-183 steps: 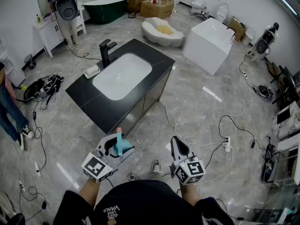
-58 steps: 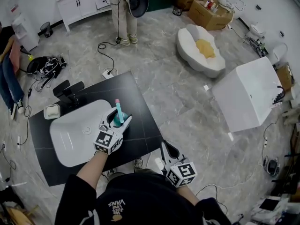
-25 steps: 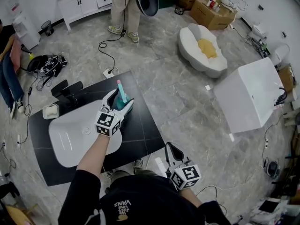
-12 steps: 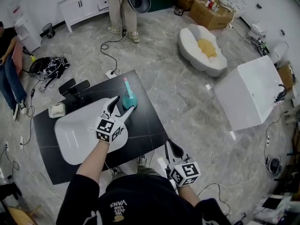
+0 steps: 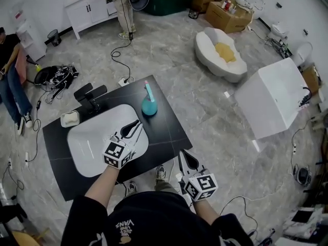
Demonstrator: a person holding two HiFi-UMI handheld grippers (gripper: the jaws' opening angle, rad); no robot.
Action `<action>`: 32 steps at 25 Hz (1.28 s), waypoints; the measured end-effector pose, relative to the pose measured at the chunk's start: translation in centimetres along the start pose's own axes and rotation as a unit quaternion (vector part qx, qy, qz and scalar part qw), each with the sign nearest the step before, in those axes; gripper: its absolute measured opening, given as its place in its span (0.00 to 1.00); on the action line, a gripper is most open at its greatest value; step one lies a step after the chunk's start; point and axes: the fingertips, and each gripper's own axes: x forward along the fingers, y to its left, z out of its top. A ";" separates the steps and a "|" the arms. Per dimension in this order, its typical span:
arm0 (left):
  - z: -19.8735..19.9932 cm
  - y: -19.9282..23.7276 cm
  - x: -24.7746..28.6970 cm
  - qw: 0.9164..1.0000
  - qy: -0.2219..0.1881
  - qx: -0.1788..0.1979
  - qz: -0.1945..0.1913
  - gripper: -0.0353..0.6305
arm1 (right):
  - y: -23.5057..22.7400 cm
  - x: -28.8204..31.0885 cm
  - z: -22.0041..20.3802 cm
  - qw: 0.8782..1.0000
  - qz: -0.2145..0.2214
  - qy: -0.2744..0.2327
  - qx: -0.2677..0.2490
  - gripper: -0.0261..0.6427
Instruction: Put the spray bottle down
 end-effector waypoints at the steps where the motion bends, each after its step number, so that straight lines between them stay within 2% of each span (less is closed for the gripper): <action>1: 0.2 -0.2 -1.0 1.000 -0.001 0.002 -0.003 0.13 | 0.6 -0.1 0.0 1.000 -0.002 -0.001 -0.002 0.05; 6: 0.3 -0.4 -6.1 1.000 0.005 0.006 -0.007 0.09 | 3.5 -0.2 0.2 1.000 -0.013 -0.003 -0.009 0.05; 17: 0.4 0.2 -16.0 1.000 -0.008 0.017 0.005 0.08 | 9.8 -1.0 -1.3 0.999 -0.022 -0.020 -0.015 0.05; 24: -0.6 0.8 -21.3 1.000 -0.006 0.027 0.009 0.08 | 13.9 -1.8 -2.6 0.999 -0.035 -0.024 -0.018 0.05; 32: -2.6 1.3 -25.6 1.000 0.000 0.022 0.013 0.08 | 17.5 -2.2 -4.1 0.999 -0.038 -0.016 -0.023 0.05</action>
